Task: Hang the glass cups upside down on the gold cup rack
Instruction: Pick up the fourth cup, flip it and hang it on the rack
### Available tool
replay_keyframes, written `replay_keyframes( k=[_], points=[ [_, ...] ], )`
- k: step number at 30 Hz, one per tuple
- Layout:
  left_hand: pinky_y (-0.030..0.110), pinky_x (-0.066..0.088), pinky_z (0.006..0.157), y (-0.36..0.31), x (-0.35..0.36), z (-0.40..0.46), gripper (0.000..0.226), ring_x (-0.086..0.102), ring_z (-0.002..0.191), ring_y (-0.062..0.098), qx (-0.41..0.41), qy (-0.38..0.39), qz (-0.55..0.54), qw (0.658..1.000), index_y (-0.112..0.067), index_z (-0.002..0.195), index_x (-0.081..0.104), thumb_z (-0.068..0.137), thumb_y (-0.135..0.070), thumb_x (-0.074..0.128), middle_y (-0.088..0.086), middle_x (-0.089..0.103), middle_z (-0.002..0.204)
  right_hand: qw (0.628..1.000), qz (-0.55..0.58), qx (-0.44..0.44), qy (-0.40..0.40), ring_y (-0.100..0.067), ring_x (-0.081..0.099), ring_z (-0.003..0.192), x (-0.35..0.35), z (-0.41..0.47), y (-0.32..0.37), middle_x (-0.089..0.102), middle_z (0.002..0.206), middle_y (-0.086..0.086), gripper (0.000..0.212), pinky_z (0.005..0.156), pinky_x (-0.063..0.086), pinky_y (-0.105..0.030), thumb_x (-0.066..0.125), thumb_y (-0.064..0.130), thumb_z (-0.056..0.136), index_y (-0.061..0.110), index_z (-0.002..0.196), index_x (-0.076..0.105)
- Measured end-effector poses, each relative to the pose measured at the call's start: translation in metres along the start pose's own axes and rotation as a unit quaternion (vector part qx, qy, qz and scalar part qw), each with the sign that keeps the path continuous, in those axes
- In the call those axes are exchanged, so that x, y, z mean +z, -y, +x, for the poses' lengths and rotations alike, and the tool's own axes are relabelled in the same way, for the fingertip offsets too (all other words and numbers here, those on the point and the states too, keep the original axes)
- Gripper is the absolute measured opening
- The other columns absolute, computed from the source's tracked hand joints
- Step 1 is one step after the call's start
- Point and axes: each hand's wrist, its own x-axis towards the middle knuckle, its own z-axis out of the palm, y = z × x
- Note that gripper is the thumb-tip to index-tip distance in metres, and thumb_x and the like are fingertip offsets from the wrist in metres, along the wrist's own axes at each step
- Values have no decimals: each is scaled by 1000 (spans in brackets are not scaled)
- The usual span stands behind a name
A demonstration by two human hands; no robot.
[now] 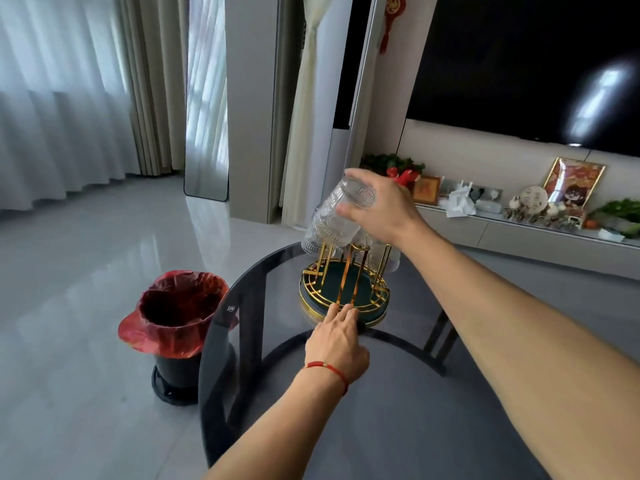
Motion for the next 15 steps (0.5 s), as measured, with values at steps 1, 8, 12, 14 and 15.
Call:
replay_keyframes(
  k=[1, 8, 12, 14, 15],
  points=[
    [45, 36, 118, 0, -1, 0, 67, 21, 152, 26, 1, 1, -5, 1000, -13, 152, 35, 89, -15, 58, 5, 37, 160, 1000, -7, 8, 6, -34, 39, 150, 5, 1, -3, 45, 163, -9, 72, 118, 36, -53, 79, 35, 90, 29, 154, 47],
    [46, 37, 117, 2, 0, 2, 72, 11, 156, 24, -11, 14, -15, 1000, -14, 155, 30, 89, -16, 60, 2, 32, 164, 995, -43, 90, -9, -29, 58, 123, 49, 3, -20, 59, 137, -10, 73, 85, 40, -33, 80, 46, 84, 16, 142, 47],
    [48, 46, 108, 1, -1, 1, 68, 18, 153, 21, -18, 6, -17, 1000, -15, 150, 36, 87, -16, 61, 0, 38, 159, 994, -65, 90, 5, -32, 59, 124, 68, 0, -23, 60, 141, -14, 72, 83, 41, -33, 79, 47, 86, 13, 143, 49],
    [47, 50, 102, 1, -2, 1, 64, 22, 151, 20, -21, 1, -13, 1000, -16, 146, 40, 85, -15, 61, -2, 40, 156, 993, -92, 73, 21, -32, 59, 126, 73, -1, -22, 61, 141, -14, 71, 89, 47, -36, 78, 45, 86, 13, 144, 52],
    [47, 51, 101, 1, -2, 1, 64, 24, 150, 20, -21, 0, -11, 1000, -16, 145, 40, 84, -15, 61, -2, 41, 155, 992, -106, 64, 26, -32, 60, 125, 75, -2, -22, 63, 140, -13, 69, 92, 50, -39, 78, 45, 87, 13, 143, 54]
  ],
)
